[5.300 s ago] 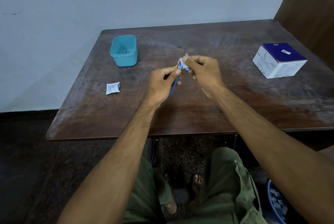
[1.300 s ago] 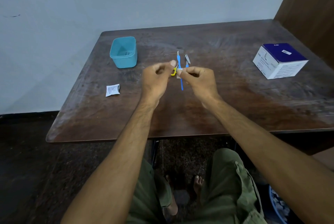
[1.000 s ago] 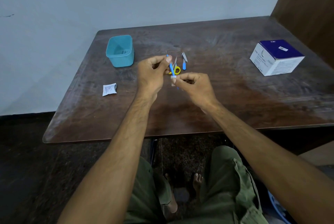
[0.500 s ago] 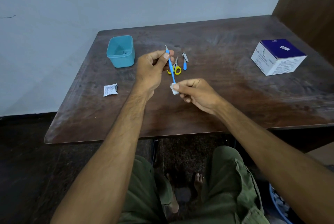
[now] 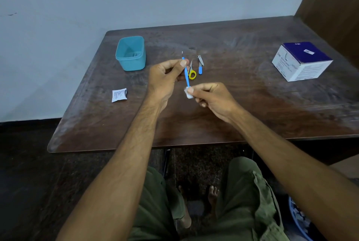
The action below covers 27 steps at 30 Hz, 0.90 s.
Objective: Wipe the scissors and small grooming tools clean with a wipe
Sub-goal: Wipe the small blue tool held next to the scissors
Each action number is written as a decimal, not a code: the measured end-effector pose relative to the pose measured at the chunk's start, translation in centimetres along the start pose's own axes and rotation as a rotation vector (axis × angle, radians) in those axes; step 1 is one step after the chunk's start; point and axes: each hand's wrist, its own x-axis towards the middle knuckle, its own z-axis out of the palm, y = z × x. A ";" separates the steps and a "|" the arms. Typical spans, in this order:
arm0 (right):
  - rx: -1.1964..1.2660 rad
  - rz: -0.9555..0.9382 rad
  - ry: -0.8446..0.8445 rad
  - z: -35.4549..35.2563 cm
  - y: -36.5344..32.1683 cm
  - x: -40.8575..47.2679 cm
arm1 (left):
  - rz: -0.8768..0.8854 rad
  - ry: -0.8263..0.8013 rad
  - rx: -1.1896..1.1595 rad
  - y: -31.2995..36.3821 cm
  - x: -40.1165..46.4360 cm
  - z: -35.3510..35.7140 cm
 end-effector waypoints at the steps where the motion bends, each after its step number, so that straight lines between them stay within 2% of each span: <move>1: 0.013 -0.024 0.031 0.0 -0.3 0.1 | -0.018 -0.014 0.002 -0.1 -0.2 0.1; 3: 0.001 -0.059 0.088 0.3 -0.6 0.3 | -0.051 -0.032 0.015 -0.7 -0.5 0.3; 8: -0.229 -0.100 0.167 0.7 -0.9 0.0 | -0.054 -0.017 0.055 -1.6 -1.2 0.4; 15: -0.146 -0.177 0.374 0.1 -2.5 0.2 | -0.079 0.093 0.033 -1.8 -1.2 -0.3; 21: -0.195 -0.291 0.346 1.3 -4.3 1.2 | -0.032 0.006 0.094 -2.7 -2.0 0.6; 27: -0.213 -0.251 0.334 2.1 -4.1 1.7 | -0.025 -0.009 0.125 -2.9 -2.3 0.7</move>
